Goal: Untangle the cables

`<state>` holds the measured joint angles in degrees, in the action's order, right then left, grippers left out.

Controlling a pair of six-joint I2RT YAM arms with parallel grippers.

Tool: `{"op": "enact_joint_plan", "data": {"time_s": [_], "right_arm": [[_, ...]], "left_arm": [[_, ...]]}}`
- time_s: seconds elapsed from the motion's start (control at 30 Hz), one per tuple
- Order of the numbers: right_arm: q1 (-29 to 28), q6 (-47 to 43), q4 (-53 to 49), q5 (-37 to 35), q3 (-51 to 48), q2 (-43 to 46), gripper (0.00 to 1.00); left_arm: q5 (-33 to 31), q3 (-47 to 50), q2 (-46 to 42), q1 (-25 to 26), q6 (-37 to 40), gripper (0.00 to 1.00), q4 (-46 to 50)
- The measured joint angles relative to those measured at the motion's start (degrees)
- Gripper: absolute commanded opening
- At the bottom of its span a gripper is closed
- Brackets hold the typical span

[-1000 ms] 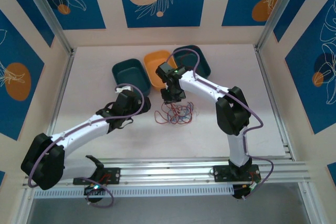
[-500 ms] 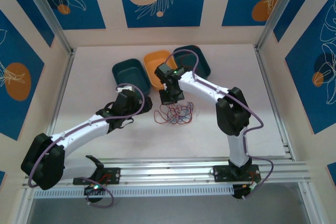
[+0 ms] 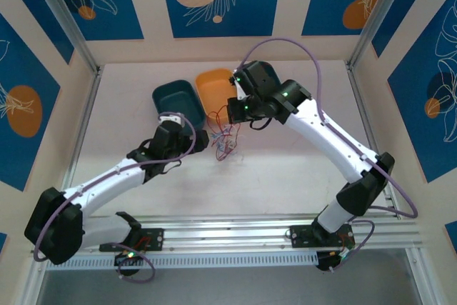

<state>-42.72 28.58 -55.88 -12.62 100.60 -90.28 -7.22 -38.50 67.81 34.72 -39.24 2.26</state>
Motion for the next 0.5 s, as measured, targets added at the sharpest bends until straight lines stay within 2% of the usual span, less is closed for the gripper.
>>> {"op": "enact_joint_plan", "data": {"time_s": [0.23, 0.5], "right_arm": [[0.81, -1.09, 2.38, 0.85, 0.72, 2.78, 0.00], [1.77, -1.49, 4.50, 1.79, 0.94, 5.79, 0.00]], "left_arm": [[3.02, 1.25, -3.82, 0.00, 3.85, 1.00, -3.82], [14.86, 6.54, -8.50, -0.04, 11.02, 0.98, -18.43]]}}
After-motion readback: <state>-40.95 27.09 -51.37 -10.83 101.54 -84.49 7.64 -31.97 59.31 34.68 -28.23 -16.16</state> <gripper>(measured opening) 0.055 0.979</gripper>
